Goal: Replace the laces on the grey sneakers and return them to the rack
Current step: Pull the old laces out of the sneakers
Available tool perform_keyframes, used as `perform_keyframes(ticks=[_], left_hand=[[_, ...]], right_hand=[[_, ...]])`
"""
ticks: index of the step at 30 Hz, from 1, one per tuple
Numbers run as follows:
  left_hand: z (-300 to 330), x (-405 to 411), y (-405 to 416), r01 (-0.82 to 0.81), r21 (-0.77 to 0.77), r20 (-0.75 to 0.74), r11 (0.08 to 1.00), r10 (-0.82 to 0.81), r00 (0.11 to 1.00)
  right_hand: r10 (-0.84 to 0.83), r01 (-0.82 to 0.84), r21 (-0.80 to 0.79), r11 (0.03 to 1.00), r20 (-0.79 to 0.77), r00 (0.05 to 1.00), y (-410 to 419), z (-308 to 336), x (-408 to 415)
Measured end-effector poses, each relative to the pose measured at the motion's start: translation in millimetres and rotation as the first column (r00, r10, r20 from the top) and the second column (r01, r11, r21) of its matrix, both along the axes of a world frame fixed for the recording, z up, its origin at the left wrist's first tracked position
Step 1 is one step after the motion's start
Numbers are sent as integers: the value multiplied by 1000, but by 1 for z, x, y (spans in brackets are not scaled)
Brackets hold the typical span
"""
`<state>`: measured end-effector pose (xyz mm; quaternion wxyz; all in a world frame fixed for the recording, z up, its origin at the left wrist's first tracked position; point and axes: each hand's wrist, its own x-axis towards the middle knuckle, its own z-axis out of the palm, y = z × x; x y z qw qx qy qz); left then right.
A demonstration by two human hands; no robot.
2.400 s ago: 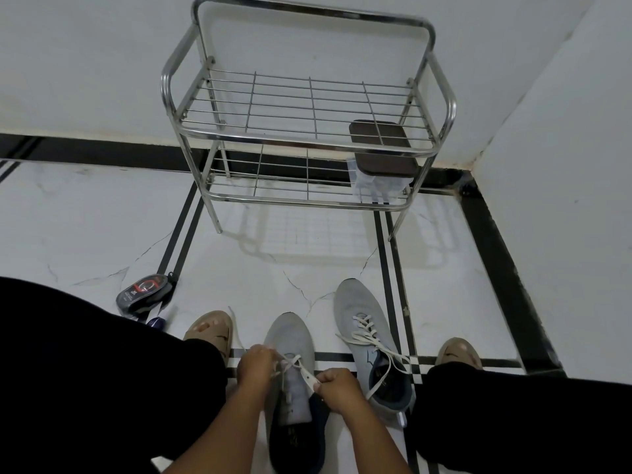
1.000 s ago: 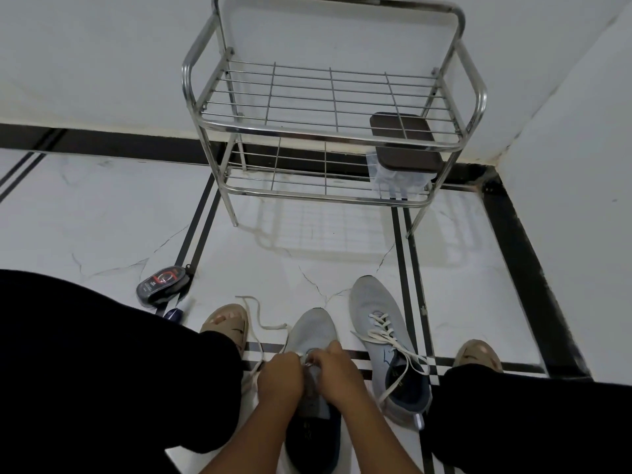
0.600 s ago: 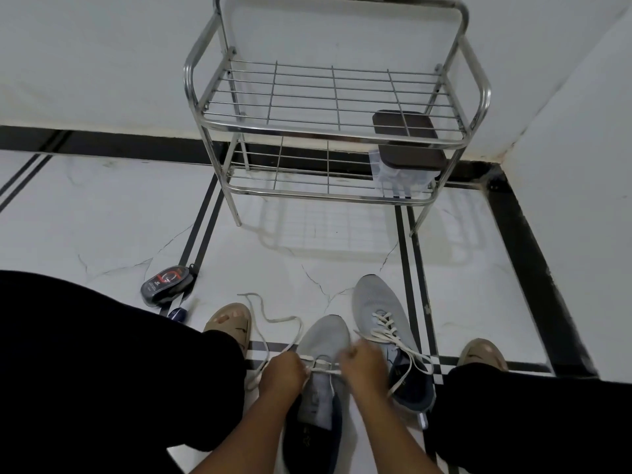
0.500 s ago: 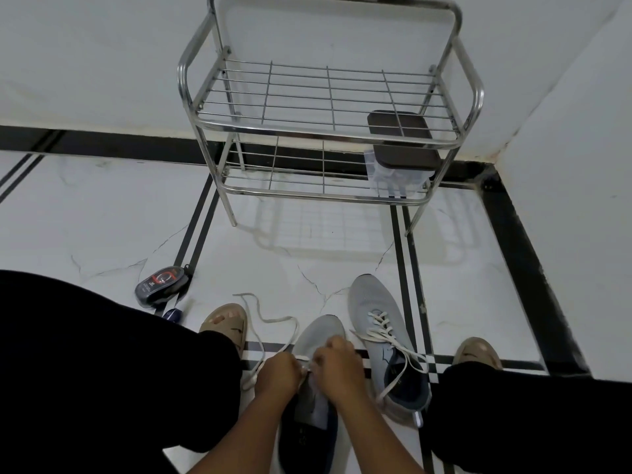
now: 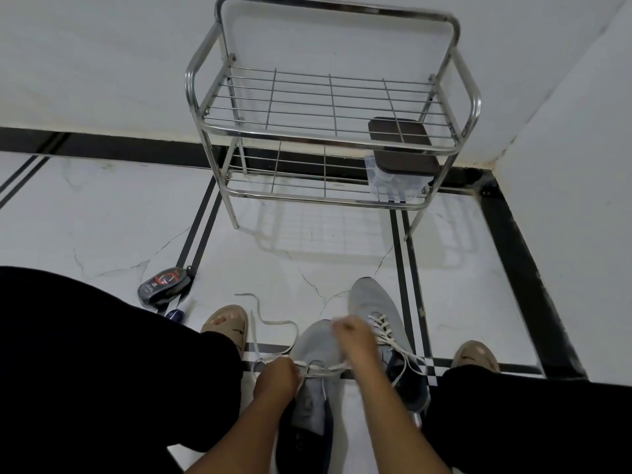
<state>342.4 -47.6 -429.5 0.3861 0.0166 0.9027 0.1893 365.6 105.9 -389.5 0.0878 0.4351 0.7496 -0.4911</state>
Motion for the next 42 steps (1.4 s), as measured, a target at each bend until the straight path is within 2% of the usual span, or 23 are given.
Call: perform_keyframes(ticks=[2, 3, 5, 7, 8, 9, 10, 11, 12, 13, 14, 15, 16, 17, 18, 20, 26, 29, 33, 35, 38, 40, 42], left_hand=[[1, 0, 0, 4, 2, 6, 1000, -4, 1000], [1, 0, 0, 7, 4, 9, 1000, -7, 1000], [1, 0, -1, 16, 8, 17, 1000, -16, 1000], [1, 0, -2, 24, 10, 17, 1000, -24, 1000], [0, 0, -2, 27, 9, 12, 1000, -27, 1000], [-1, 0, -2, 31, 6, 5, 1000, -31, 1000], [-1, 0, -2, 33, 4, 0, 999, -33, 999], [-1, 0, -2, 36, 4, -2, 999, -36, 999], [-2, 0, -1, 36, 8, -1, 999, -36, 999], [-3, 0, -1, 35, 13, -4, 999, -35, 999], [-3, -1, -1, 34, 17, -6, 999, -34, 999], [-3, -1, -1, 34, 19, -8, 999, -34, 999], [-3, -1, -1, 35, 19, -6, 999, -35, 999], [-4, 0, 0, 37, 20, -6, 999, -37, 999], [-4, 0, -1, 37, 20, -4, 999, -36, 999], [-5, 1, -2, 24, 14, 7, 1000, -24, 1000], [-7, 2, -7, 43, -3, 27, 999, -43, 999], [-7, 1, -6, 60, -8, 41, 998, -60, 997], [-10, 1, -5, 70, -18, 40, 997, -69, 997], [-11, 1, -6, 77, -31, 35, 997, -76, 996], [-12, 0, -6, 66, -73, 36, 995, -64, 997], [-12, 0, -5, 73, -103, 37, 992, -70, 997], [-12, 0, -5, 85, -120, 43, 989, -80, 996]], right_hand=[[429, -474, 240, 847, 217, 877, -34, -18, 18], [507, -586, 321, 744, 300, 808, -48, -25, 31], [472, -569, 396, 721, 321, 821, -60, -38, 44], [285, -345, 313, 885, 224, 932, -49, -34, 34], [32, -46, 128, 991, 112, 993, -39, -27, 20], [-206, 208, -90, 974, 30, 978, -28, -15, 8], [-407, 385, -291, 876, -13, 914, -22, -5, 4], [-540, 459, -480, 748, -37, 841, -16, 2, 3], [-561, 446, -534, 718, -64, 826, -10, 4, 1], [-422, 353, -416, 838, -84, 903, -7, 5, -1], [-141, 129, -194, 972, -51, 989, -8, 2, 0], [171, -175, 81, 981, 58, 984, -12, -5, 5], [391, -429, 238, 872, 192, 900, -19, -13, 12], [526, -596, 286, 750, 289, 800, -29, -21, 22], [576, -665, 294, 687, 339, 744, -38, -26, 29], [560, -660, 324, 678, 354, 749, -46, -30, 38], [368, -391, 213, 895, 141, 919, -3, -5, 10], [519, -552, 156, 819, 209, 829, -9, -1, 6], [660, -775, 299, 556, 407, 631, -45, -24, 33], [591, -688, 286, 667, 360, 722, -48, -30, 41], [283, -303, 97, 948, 180, 942, -23, -19, 28], [-39, 37, 42, 998, 46, 998, 0, -6, 17], [-321, 311, -98, 945, -98, 942, 20, 5, 10]])
